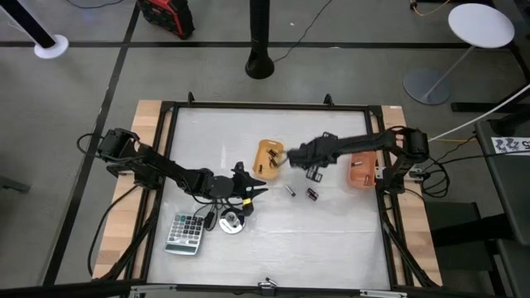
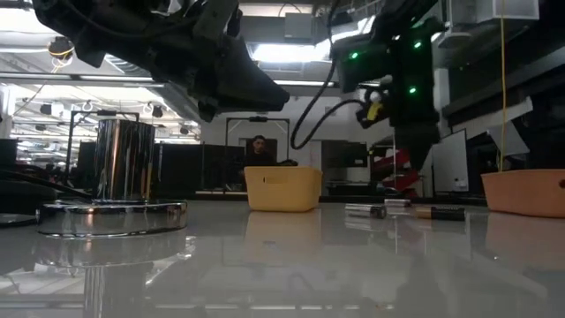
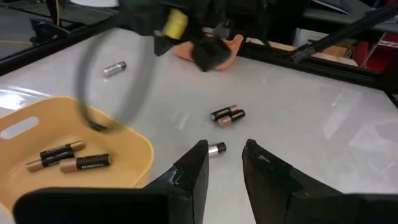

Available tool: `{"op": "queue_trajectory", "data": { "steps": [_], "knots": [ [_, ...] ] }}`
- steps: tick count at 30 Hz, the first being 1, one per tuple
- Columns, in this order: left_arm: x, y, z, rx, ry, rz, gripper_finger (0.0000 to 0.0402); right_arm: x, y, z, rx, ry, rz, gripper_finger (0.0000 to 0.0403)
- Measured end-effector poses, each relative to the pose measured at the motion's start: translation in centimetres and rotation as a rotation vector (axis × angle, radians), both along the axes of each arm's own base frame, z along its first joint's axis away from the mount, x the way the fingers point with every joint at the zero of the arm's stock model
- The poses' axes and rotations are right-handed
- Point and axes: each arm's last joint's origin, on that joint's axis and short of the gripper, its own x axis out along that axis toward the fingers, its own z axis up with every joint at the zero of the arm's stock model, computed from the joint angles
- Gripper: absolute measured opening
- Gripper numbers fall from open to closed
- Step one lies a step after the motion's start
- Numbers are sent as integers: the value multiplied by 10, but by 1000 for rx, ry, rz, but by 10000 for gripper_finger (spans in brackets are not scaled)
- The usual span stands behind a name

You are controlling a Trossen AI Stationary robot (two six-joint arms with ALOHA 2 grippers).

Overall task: Sort batteries
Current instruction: Put the silver battery into the orange bin

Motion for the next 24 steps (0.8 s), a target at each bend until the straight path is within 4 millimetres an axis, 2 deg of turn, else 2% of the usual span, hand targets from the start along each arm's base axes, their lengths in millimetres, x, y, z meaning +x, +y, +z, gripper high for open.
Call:
{"op": "queue_trajectory", "data": {
  "steps": [6, 11, 14, 17, 21, 24],
  "knots": [
    [4, -3, 0, 59, -5, -80, 88, -1, -35, -3, 268, -108, -151, 24],
    [38, -16, 2, 208, -16, -279, 88, -5, -46, -3, 401, -128, -216, 57],
    [63, -21, -5, 280, 99, -377, 88, -7, -46, -3, 406, -107, -201, 63],
    [84, -18, -9, 320, 289, -436, 88, -8, -42, -2, 404, -80, -169, 64],
    [100, -6, -14, 343, 529, -450, 88, -11, -34, 4, 396, -49, -122, 64],
    [107, 2, -11, 324, 592, -454, 88, -17, -24, 15, 401, -35, -77, 65]
  ]
}}
